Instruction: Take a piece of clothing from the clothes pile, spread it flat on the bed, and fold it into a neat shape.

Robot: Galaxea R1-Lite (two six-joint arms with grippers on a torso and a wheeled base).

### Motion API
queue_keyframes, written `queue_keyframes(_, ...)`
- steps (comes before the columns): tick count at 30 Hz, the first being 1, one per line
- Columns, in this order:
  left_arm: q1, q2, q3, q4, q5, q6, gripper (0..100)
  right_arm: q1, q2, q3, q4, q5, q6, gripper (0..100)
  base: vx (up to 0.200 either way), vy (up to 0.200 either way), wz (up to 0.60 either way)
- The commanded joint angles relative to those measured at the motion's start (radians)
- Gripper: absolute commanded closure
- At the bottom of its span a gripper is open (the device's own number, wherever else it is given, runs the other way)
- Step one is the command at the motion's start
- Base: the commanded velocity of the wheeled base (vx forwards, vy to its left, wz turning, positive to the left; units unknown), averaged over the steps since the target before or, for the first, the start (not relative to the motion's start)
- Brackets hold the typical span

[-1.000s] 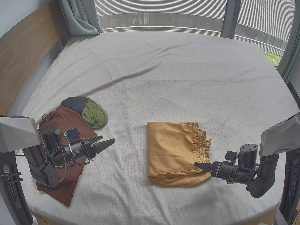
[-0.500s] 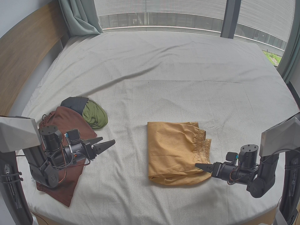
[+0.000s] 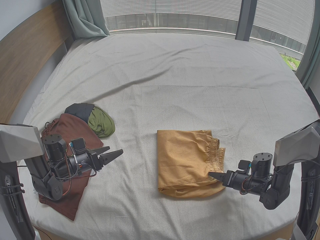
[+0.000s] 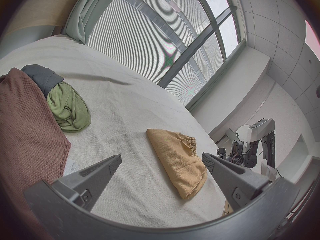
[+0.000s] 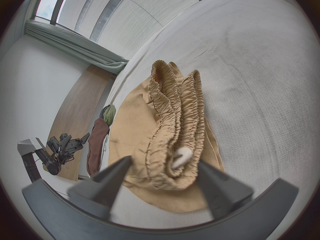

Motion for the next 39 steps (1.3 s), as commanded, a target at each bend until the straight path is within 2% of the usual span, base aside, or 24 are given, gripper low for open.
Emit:
queue_keyframes(1,-0.002,0.002,0.001,-0.002,0.001,0.001,0,0.003,0.000,0.004,-0.001,0.001,0.000,100,0.000,0.000,0.00)
queue_keyframes(10,-0.002,0.004,-0.001,0.000,0.001,0.001,0,0.017,-0.080,0.088,-0.001,0.002,-0.013,100,0.000,0.000,0.00)
queue_keyframes(11,-0.005,0.022,-0.002,-0.002,-0.001,0.022,0,-0.109,-0.043,0.091,-0.001,-0.001,-0.131,0,0.000,0.000,0.00)
queue_keyframes(32,-0.007,0.027,0.001,-0.002,-0.002,0.027,0,-0.092,-0.002,0.075,-0.001,0.007,-0.145,0,0.000,0.000,0.00)
queue_keyframes(39,-0.007,0.027,0.003,-0.002,-0.007,0.029,0,-0.050,0.081,0.026,-0.001,0.007,-0.125,0,0.000,0.000,0.00)
